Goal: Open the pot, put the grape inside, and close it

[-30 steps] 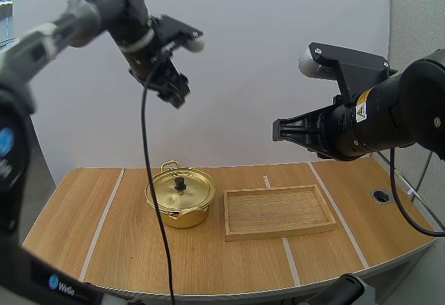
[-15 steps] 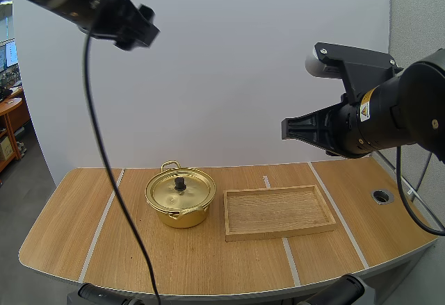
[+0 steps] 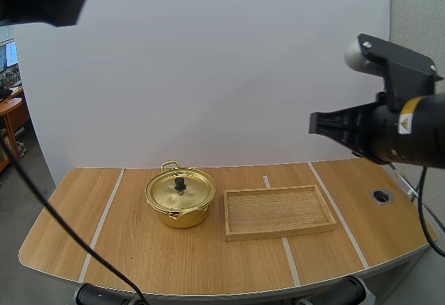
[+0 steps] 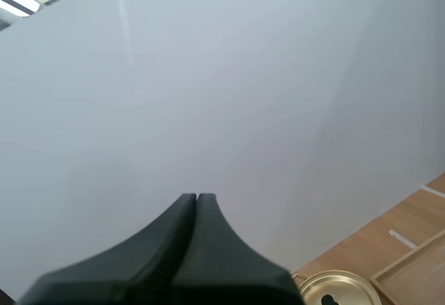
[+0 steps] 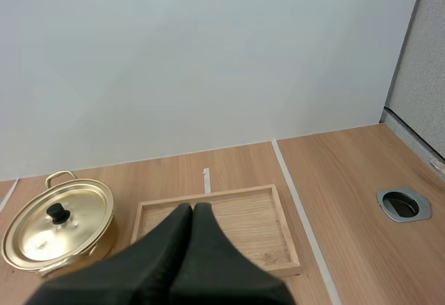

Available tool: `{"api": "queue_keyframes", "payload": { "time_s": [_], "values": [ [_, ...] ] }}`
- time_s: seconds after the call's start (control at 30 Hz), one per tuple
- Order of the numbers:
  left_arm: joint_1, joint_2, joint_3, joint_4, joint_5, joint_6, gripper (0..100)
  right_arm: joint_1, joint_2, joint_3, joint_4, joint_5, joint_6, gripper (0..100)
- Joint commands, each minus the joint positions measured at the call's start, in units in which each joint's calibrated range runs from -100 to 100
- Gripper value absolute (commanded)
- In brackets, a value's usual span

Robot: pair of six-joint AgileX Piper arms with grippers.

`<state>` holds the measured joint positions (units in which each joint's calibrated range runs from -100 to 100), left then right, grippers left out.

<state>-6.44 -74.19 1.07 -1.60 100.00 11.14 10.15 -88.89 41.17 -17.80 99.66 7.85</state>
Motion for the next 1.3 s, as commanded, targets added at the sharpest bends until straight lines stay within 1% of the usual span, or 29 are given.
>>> {"api": "queue_keyframes", "payload": {
  "time_s": [0.0,0.13,0.3,0.4,0.53,0.6,0.7,0.8,1.0,1.07,1.17,1.27],
  "values": [
    [-0.02,-3.23,0.60,-0.20,0.00,-1.58,0,-0.68,-2.98,0.06,0.83,0.34,-0.06,0],
    [-0.02,-7.98,5.29,-0.20,0.00,-5.37,0,-0.97,-6.23,0.06,1.27,0.34,0.05,0],
    [-0.02,-14.63,15.76,-0.20,0.00,-13.23,0,-0.97,-10.59,0.06,1.70,0.34,1.10,0],
    [0.07,-17.33,21.97,0.02,0.00,-17.63,0,-0.97,-11.11,0.21,1.57,0.34,1.10,0],
    [1.36,-20.26,30.44,0.23,-1.74,-24.79,0,-2.03,-11.11,1.61,1.08,-0.42,1.10,0],
    [2.03,-21.44,33.93,0.23,-4.03,-26.55,0,-2.80,-11.11,2.80,1.19,-2.86,1.10,0],
    [2.38,-23.04,40.65,0.23,-11.66,-27.54,0,-4.04,-11.11,6.32,1.19,-9.45,0.80,0],
    [2.37,-23.88,47.62,0.23,-23.30,-28.26,0,-5.13,-11.11,11.15,1.07,-17.92,0.69,0],
    [2.37,-23.75,63.39,0.23,-48.43,-28.29,0,-5.62,-11.11,22.70,-1.82,-40.48,0.69,0],
    [2.37,-23.75,68.54,0.23,-54.40,-28.29,0,-5.62,-11.11,26.30,-2.24,-47.21,0.69,0],
    [2.37,-23.75,75.38,0.23,-59.41,-28.29,0,-5.62,-11.11,31.88,-3.07,-58.63,0.69,0],
    [2.37,-23.75,80.62,0.23,-67.07,-28.17,0,-5.62,-11.11,37.12,-5.55,-69.22,0.69,0]
  ]
}}
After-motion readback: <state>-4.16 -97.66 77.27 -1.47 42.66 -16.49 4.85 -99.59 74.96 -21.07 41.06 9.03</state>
